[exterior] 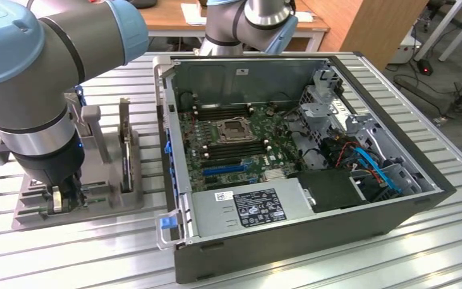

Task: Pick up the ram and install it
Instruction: 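Pick up the ram and move it above insertion slot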

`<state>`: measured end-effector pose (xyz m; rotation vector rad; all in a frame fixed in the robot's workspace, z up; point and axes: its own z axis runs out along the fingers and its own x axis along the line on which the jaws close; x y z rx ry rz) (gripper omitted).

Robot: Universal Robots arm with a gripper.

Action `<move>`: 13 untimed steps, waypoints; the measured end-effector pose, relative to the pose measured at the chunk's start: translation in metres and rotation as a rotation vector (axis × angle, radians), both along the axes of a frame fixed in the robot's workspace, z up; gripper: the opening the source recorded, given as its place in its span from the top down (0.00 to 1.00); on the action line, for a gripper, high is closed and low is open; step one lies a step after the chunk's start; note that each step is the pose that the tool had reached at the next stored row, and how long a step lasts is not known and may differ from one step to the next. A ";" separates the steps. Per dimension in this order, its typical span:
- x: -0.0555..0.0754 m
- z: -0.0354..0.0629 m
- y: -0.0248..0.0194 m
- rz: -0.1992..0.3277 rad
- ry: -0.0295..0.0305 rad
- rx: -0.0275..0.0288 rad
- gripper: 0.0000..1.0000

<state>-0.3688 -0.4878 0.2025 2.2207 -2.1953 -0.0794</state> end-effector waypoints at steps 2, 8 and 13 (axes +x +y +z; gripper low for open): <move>0.000 0.0000 0.0000 0.000 0.0001 0.0000 0.90; -0.001 0.0000 0.0000 0.000 0.0000 0.0000 0.90; -0.001 0.0000 0.0000 0.000 0.0000 0.0000 0.90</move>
